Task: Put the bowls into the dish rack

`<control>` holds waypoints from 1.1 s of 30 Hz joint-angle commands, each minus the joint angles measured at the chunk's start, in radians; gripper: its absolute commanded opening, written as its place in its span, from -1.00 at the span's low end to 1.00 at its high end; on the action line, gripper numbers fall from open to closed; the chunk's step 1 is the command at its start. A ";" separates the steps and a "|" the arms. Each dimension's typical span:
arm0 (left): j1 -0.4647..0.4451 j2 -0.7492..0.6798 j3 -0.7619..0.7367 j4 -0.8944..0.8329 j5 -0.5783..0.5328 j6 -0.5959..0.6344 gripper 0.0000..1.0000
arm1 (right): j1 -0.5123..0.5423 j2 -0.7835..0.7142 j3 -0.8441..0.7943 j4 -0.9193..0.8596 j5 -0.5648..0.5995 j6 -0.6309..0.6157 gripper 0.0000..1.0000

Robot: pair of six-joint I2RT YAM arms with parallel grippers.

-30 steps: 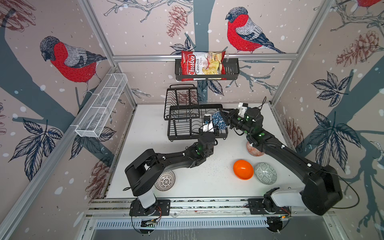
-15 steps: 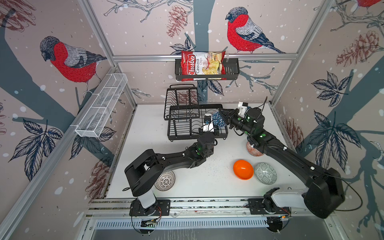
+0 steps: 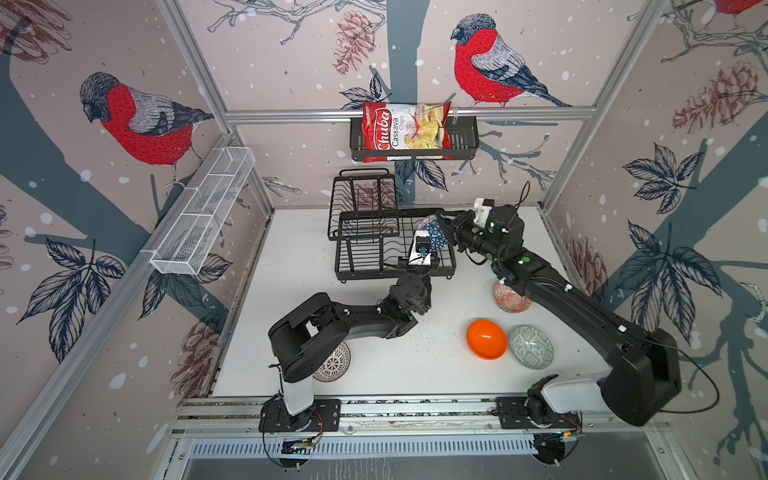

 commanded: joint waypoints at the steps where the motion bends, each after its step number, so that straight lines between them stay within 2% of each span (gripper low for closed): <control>1: -0.009 0.015 0.005 0.192 -0.013 0.122 -1.00 | -0.015 0.014 0.027 0.009 0.123 -0.008 -0.39; 8: -0.010 0.009 0.028 0.186 0.003 0.163 -1.00 | -0.036 0.046 0.077 -0.016 0.095 0.019 -0.37; 11: -0.010 0.009 0.025 0.193 0.003 0.173 -1.00 | -0.034 0.068 0.107 -0.021 0.076 0.022 -0.43; 16: -0.012 0.006 0.027 0.192 -0.003 0.178 -1.00 | -0.025 0.086 0.132 -0.025 0.055 0.018 -0.78; 21: -0.011 0.006 0.041 0.159 -0.034 0.166 -1.00 | -0.006 0.062 0.117 -0.019 0.073 -0.011 -0.95; 26: -0.010 -0.006 0.046 0.121 -0.058 0.142 -1.00 | 0.003 0.031 0.074 0.000 0.098 -0.024 -0.99; 31: -0.011 -0.039 0.047 0.007 -0.055 0.072 -1.00 | 0.003 0.029 0.056 0.019 0.088 -0.039 -1.00; 33: -0.011 -0.056 0.040 -0.033 -0.053 0.044 -0.93 | 0.003 0.025 0.054 0.021 0.094 -0.054 -1.00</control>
